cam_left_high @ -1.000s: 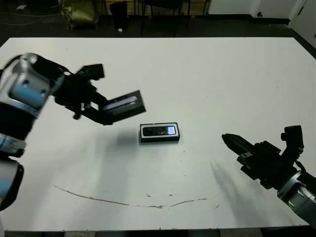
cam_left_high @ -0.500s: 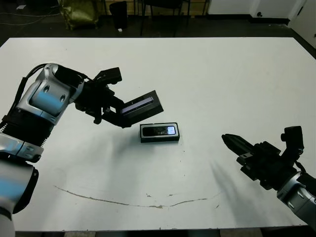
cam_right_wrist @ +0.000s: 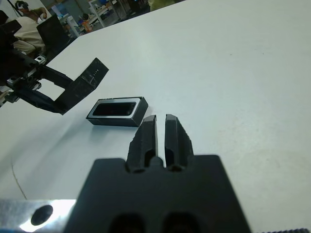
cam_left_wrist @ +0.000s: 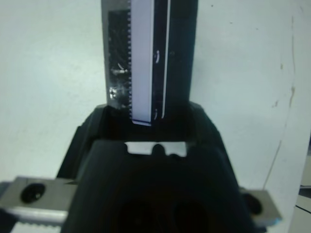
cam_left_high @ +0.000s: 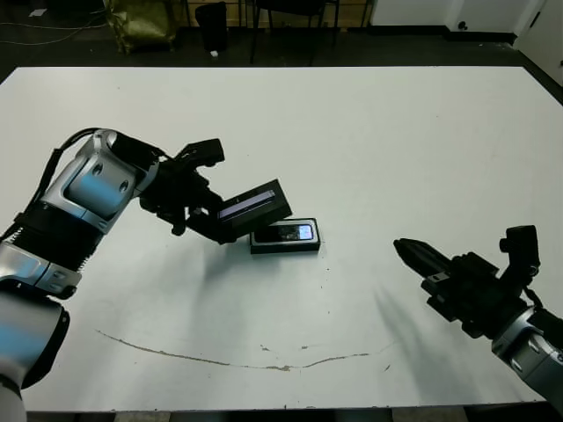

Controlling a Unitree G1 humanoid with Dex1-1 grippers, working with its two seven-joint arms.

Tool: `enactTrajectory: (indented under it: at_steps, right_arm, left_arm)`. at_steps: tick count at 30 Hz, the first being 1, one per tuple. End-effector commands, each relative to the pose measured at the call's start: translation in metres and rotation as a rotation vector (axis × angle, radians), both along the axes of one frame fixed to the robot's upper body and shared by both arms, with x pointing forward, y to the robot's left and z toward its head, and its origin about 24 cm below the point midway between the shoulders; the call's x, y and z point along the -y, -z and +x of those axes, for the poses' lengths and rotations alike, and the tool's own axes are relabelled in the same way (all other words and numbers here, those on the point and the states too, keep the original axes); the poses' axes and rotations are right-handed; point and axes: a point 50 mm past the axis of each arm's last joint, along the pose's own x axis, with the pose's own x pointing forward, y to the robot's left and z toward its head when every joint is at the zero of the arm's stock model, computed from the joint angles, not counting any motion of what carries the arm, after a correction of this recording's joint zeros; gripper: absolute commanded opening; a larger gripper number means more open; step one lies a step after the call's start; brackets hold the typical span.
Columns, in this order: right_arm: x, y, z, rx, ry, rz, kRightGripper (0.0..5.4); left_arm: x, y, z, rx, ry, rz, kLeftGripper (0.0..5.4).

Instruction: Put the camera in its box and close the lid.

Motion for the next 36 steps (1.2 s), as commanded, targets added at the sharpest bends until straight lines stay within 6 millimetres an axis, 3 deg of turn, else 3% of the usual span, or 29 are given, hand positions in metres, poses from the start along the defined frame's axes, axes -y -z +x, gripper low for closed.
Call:
enactTrajectory:
  at_steps: [1, 36]
  right_arm:
    - [0.0, 0.004, -0.001, -0.012, 0.002, 0.011, 0.0]
    - [-0.004, 0.001, -0.007, -0.037, -0.004, 0.147, 0.0]
  left_arm:
    - [0.001, 0.01, -0.002, -0.036, -0.007, 0.011, 2.21]
    - [0.02, 0.026, 0.004, 0.043, 0.072, 0.048, 2.21]
